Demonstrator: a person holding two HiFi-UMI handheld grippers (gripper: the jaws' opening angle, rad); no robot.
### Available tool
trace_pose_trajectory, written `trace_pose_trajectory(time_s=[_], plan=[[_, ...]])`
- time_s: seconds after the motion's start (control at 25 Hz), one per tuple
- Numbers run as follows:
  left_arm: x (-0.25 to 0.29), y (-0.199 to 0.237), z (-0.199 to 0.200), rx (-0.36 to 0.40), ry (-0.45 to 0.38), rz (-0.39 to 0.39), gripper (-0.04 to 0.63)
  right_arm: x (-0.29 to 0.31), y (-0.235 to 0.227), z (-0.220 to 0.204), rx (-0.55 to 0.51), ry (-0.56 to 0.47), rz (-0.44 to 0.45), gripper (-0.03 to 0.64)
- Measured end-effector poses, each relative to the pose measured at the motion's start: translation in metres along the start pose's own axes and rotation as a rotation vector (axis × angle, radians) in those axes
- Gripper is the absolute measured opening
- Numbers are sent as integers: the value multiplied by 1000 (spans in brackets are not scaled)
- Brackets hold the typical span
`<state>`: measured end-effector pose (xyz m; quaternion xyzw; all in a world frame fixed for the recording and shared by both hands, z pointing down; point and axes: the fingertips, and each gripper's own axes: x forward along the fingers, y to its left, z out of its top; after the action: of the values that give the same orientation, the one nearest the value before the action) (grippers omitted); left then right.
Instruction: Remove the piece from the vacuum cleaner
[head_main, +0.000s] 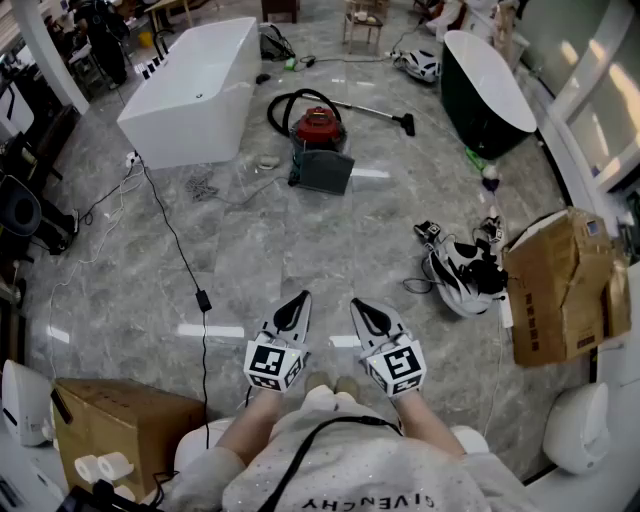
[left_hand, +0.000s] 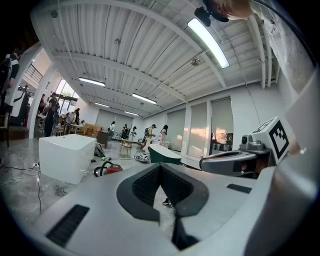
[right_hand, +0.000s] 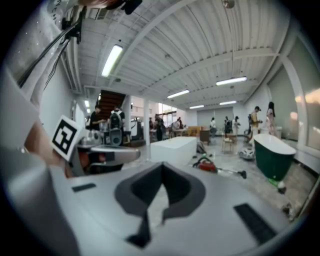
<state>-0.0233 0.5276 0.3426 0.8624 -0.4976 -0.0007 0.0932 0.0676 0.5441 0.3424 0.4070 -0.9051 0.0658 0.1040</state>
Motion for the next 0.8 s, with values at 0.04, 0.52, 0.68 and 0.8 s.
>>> trace_pose_trajectory(time_s=[0.04,0.52,0.68,0.8], plan=[[1,2,1,2,-4,-1,21,2,0,0,-1,-1,-1,14],[-3,28,6,14,-27,19,21,25,7,7,-8,-24,-8,14],[3,40,8,18,-31,31,21,34,2,9,-14,-25,-12,14],[16,46,10,29,-31,29,21,45,-7,11,-18,-27,-14,14]])
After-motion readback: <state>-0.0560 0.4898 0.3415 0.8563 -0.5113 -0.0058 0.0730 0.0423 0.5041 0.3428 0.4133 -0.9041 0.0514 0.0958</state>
